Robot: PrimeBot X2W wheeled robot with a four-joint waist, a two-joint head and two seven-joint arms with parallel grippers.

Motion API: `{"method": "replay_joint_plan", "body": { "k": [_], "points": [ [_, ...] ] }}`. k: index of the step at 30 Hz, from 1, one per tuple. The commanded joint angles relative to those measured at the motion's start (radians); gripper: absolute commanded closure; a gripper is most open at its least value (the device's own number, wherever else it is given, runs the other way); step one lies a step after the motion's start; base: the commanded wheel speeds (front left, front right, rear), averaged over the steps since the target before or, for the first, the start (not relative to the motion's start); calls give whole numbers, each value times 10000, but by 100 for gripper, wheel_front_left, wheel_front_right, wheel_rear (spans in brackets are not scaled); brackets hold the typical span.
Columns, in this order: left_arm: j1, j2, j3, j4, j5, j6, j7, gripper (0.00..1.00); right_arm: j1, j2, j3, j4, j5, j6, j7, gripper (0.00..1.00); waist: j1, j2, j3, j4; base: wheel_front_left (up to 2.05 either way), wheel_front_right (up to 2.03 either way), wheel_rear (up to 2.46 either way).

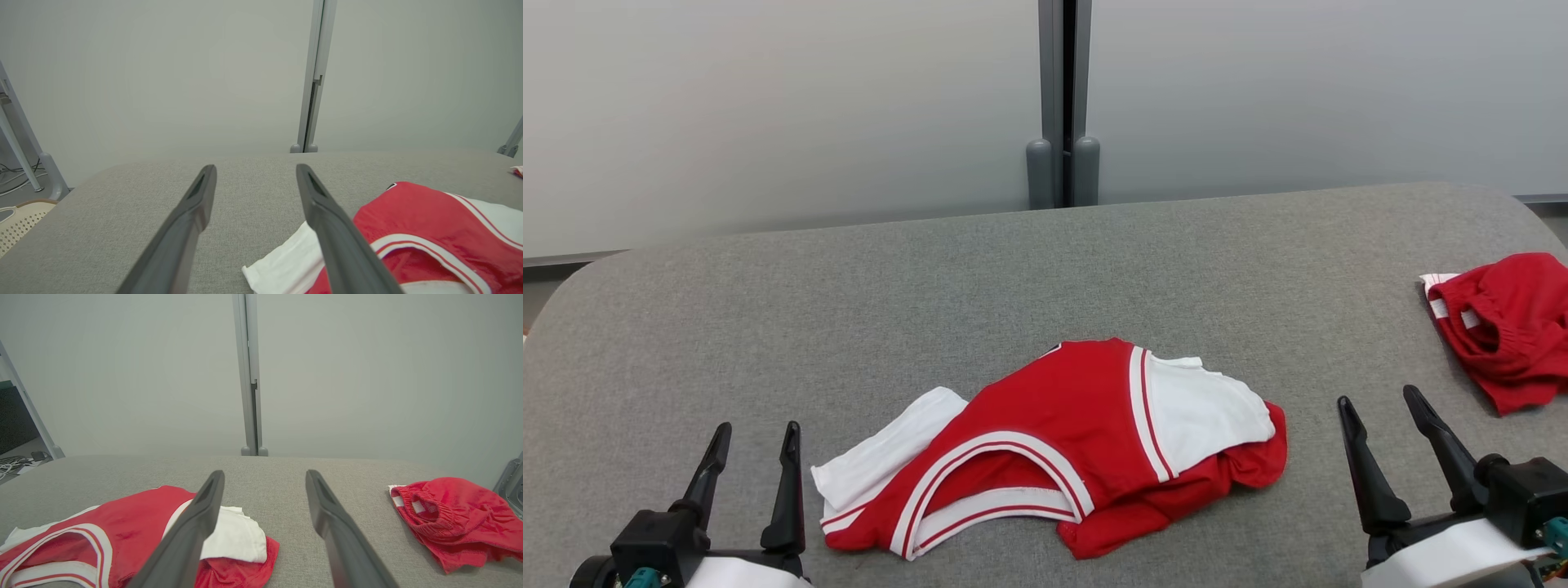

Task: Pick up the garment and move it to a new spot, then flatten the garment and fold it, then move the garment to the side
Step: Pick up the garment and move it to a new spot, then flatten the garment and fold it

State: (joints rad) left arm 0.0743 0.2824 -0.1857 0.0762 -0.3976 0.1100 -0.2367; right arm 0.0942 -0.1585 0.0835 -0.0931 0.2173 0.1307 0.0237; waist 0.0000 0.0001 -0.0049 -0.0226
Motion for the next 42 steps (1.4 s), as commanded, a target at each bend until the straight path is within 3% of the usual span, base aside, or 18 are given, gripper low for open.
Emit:
{"method": "replay_joint_plan", "body": {
  "k": [1,21,25,34,42],
  "points": [
    [50,76,-5,-73,11,70,47,0,72,-48,14,-23,0,-2,27,0,0,-1,3,2,0,0,0],
    [-137,18,-641,-918,336,311,596,0,-34,-11,-33,-76,36,0,55,0,0,-1,132,137,0,0,0],
    [-730,-178,-1565,-1212,687,-104,1076,0,-160,46,-58,-144,17,0,43,0,0,-1,426,156,0,0,0],
    [-2293,-1085,-4054,-437,952,-1817,2060,0,-660,148,185,-73,61,-2,-115,0,0,-1,1359,-359,0,0,0],
    [-3257,-1542,-5183,1415,879,-2262,2057,0,-975,285,141,139,85,-2,-372,0,0,-1,2017,-990,0,0,0]
  ]
}}
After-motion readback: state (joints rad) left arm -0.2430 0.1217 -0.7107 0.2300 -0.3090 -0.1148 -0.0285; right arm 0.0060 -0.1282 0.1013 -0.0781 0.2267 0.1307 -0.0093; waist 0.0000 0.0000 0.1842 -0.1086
